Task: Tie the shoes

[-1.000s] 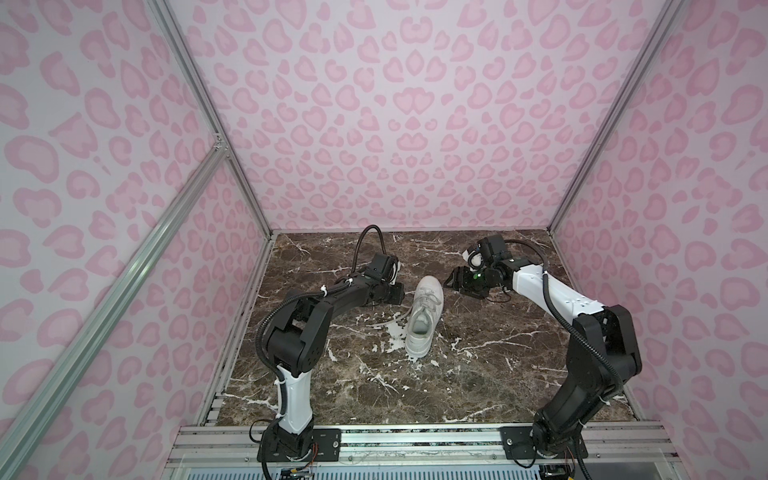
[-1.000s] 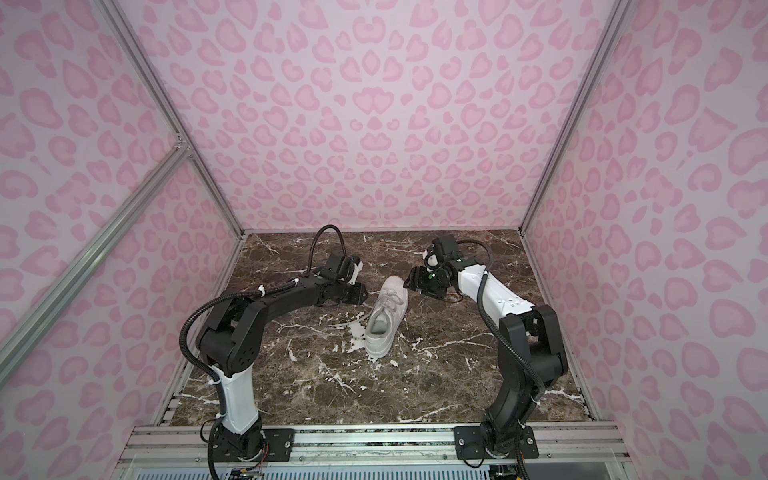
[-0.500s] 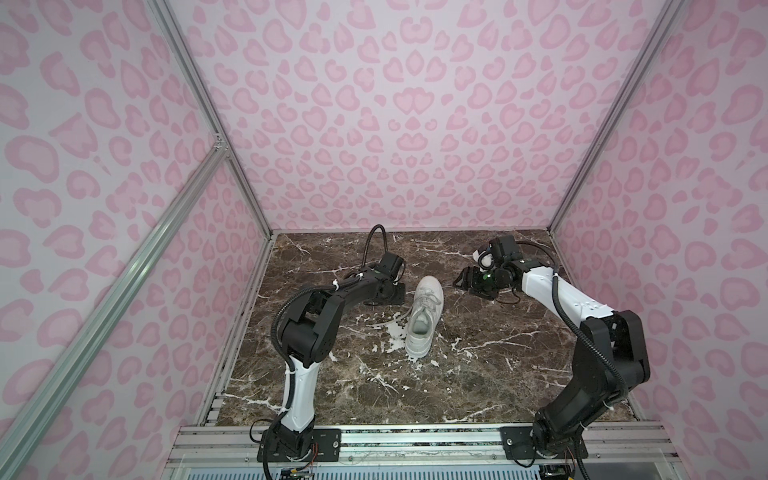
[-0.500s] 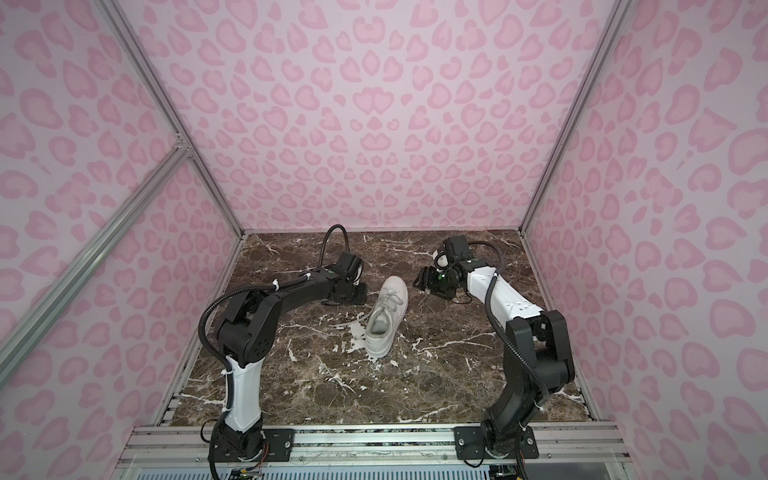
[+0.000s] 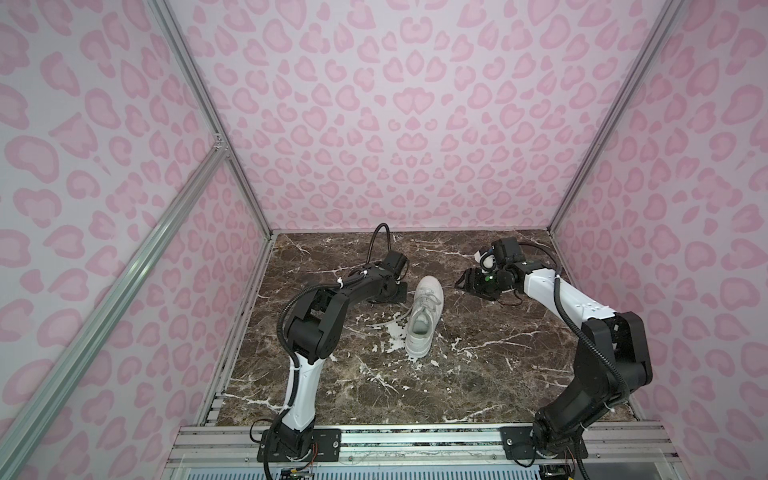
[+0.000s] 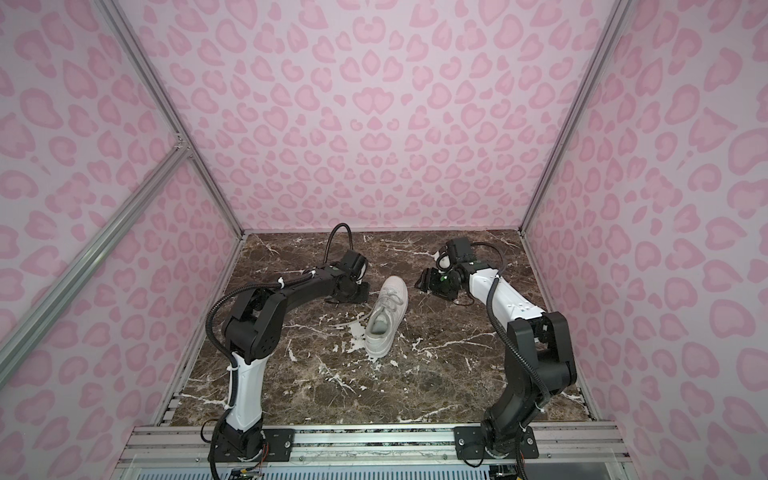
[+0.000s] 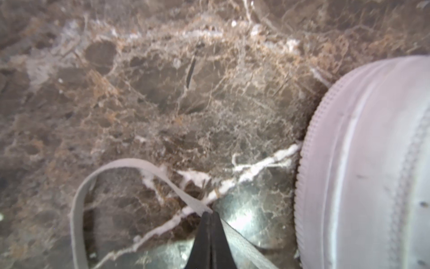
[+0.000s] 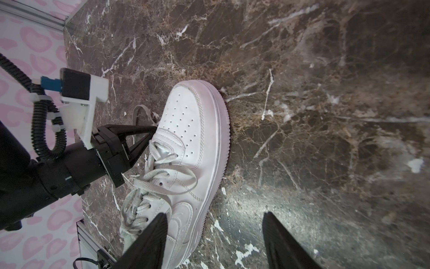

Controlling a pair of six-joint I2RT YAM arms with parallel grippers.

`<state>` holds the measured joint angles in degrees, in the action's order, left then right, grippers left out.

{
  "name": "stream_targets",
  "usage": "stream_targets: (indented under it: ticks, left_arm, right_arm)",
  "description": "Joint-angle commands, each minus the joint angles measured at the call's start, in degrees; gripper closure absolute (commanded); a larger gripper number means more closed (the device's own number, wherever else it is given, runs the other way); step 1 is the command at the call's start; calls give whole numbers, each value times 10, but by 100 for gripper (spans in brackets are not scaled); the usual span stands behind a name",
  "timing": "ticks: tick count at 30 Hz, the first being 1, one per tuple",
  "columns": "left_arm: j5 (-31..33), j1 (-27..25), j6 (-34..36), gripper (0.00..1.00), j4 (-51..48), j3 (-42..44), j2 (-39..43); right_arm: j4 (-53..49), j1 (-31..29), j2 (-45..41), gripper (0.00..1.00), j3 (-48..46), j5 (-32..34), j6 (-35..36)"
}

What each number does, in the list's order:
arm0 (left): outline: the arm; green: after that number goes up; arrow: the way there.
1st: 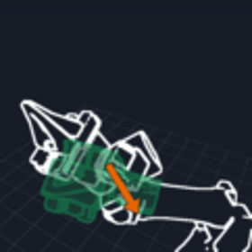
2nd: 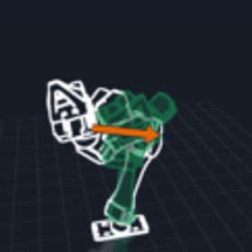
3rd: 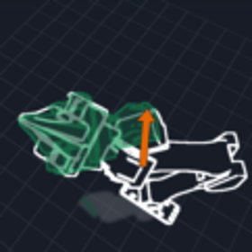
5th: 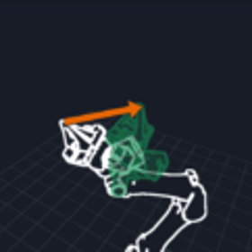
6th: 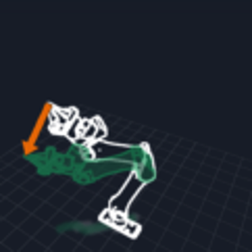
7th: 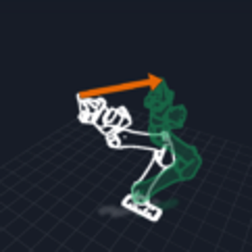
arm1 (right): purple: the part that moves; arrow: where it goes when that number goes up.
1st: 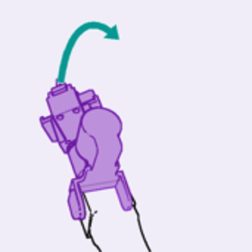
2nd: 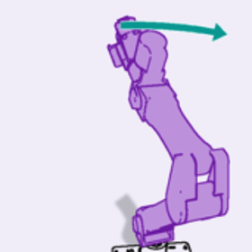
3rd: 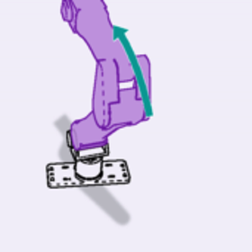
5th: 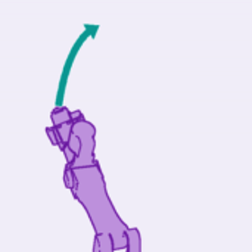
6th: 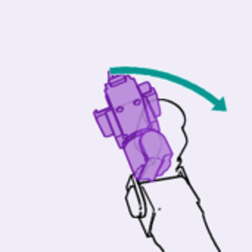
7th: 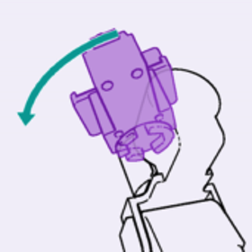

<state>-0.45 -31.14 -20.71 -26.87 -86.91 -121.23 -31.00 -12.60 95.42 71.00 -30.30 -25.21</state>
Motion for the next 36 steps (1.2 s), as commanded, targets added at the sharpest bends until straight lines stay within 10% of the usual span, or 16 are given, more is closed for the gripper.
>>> stream_targets:
  ticks: [1,18,23,36]
  left_arm:
    - [4,1,1,96,-12,-5,38]
    - [5,2,-12,95,-26,-22,35]
    - [-1,2,-9,66,-37,-36,4]
    - [73,-22,29,60,-92,-111,-67]
  right_arm:
    - [22,-1,-5,33,-3,-12,45]
    - [12,0,-58,34,-32,14,121]
    - [3,6,-58,34,-26,15,126]
    - [-7,35,-63,34,-34,9,122]
